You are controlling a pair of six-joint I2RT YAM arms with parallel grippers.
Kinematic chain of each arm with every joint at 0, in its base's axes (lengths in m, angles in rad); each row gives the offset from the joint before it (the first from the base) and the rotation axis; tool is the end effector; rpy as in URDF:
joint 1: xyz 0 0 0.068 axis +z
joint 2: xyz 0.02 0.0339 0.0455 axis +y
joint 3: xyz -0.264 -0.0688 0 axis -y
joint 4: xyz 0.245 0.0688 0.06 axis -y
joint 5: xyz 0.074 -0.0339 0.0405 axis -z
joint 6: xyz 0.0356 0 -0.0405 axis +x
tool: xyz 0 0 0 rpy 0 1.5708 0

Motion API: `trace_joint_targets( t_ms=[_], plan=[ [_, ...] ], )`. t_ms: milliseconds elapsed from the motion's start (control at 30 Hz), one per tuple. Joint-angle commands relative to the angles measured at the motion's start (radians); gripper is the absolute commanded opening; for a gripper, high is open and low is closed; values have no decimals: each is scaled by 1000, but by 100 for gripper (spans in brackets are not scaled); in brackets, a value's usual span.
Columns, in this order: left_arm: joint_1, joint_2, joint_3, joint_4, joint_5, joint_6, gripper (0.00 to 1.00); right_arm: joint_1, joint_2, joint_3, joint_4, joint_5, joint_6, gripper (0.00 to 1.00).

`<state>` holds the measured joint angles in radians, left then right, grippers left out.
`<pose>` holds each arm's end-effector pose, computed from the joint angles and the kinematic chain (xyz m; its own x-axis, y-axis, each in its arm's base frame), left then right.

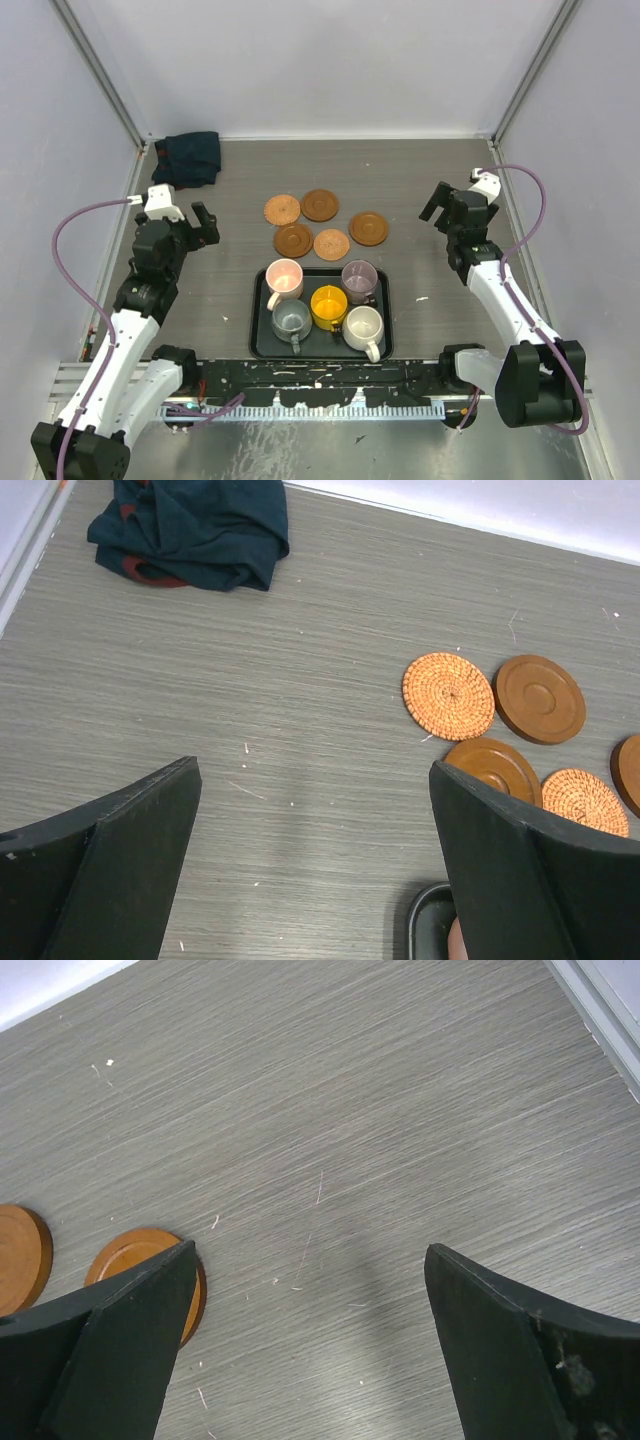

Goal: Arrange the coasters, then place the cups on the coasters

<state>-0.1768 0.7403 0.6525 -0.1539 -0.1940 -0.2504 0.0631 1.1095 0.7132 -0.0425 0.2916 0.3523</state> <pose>0.1786 -0.0249 0.3038 -0.2254 -0.2067 -0.9521 -0.0697 0.9781 -0.1959 0.2497 0.0055 0.2648 -0.3292 0.3104 -0.8918 0.3334 0.9218 0.1977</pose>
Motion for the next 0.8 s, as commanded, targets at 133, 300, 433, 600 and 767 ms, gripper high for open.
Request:
trace_joint_targets(
  t_ms=[133, 300, 433, 600, 767],
  plan=[
    [-3, 18, 31, 34, -6, 3, 98, -2, 27, 19, 42, -9, -13, 100],
    [-1, 33, 50, 37, -13, 6, 98, -2, 46, 29, 50, -20, -13, 100],
    [-2, 53, 65, 36, -5, 5, 98, -2, 52, 29, 75, -45, -30, 100],
    [-3, 100, 55, 83, 86, -4, 98, -2, 109, 66, 90, -207, -74, 99],
    [-26, 210, 69, 120, 165, -1, 98, 19, 191, 128, 65, -253, -95, 81]
  ],
)
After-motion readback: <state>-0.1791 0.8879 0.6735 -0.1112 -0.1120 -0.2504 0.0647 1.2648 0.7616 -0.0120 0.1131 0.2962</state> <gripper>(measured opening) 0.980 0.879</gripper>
